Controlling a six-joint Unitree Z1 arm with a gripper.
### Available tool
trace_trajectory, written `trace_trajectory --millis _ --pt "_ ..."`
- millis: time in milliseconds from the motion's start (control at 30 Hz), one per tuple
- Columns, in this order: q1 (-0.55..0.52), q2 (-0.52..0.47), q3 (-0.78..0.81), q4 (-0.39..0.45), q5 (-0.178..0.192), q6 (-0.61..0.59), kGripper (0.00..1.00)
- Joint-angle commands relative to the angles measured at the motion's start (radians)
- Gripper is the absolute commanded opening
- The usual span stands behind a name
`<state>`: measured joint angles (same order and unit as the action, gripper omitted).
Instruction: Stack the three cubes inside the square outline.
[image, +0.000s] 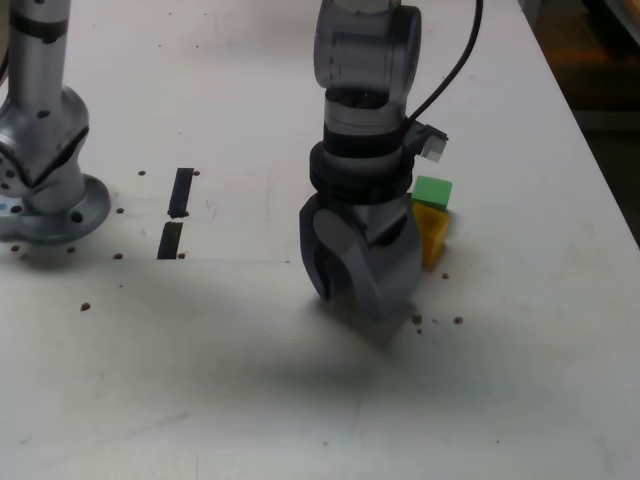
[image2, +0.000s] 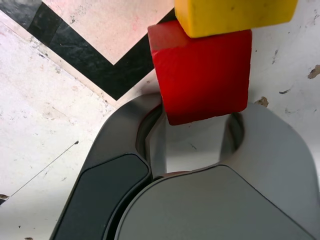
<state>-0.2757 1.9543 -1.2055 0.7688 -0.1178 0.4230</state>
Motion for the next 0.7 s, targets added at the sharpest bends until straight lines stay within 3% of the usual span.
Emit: trace_trajectory --millis 0,133,300,367,667 --pt "0.000 0.007 0.004 -0.003 0.003 -0.001 0.29" --pt "0.000 -0.003 0.019 -0.005 0.003 -0.001 0.35" --pt "-0.003 -0.035 0.055 -0.005 0.005 -0.001 0.68" --pt "-0.007 -0.047 0.066 -0.005 0.009 -0.001 0.77" --pt "-0.033 -0.075 0.048 -0.006 0.028 0.004 0.87"
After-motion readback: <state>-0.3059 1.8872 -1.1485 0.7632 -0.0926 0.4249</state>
